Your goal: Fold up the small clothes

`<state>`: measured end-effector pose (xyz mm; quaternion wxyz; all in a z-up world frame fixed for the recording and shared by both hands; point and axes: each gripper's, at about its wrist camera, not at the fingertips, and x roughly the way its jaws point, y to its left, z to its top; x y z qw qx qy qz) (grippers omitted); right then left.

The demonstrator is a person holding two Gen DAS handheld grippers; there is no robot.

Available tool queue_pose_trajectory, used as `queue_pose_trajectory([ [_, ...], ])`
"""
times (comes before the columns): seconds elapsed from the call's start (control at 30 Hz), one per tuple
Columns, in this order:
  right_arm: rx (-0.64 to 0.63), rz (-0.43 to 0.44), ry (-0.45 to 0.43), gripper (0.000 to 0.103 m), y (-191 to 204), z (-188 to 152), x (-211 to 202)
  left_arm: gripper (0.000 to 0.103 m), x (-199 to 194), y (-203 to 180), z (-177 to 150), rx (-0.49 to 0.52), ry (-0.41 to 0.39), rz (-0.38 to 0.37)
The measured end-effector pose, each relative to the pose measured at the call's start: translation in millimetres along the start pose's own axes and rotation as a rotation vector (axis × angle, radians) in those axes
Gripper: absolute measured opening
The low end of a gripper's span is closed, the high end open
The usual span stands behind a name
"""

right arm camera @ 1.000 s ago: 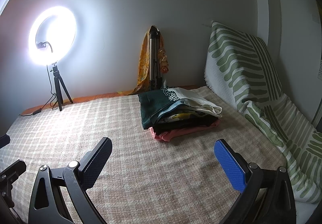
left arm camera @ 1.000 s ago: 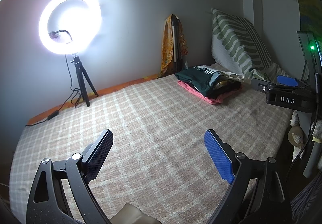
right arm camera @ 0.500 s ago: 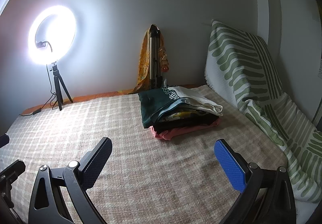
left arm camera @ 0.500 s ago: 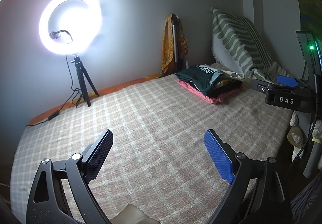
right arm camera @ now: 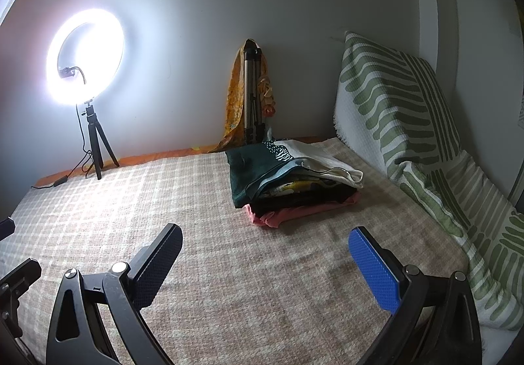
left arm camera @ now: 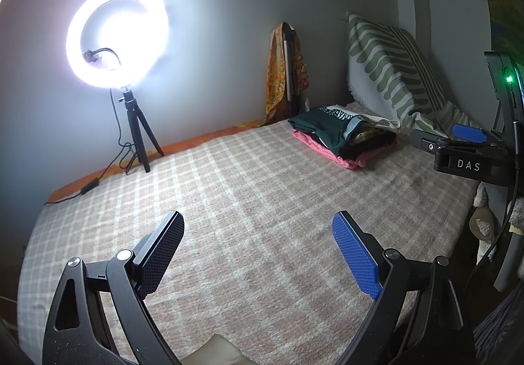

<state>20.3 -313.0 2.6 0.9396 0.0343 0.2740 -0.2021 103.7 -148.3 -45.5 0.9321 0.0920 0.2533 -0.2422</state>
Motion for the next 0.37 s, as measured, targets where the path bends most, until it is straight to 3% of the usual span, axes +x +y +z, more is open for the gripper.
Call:
queue_pose_trajectory([
  [0.37, 0.002, 0.0, 0.001, 0.103, -0.5, -0.8, 0.3, 0.092, 0.0, 1.5, 0.3, -0.001, -0.001, 0.002],
])
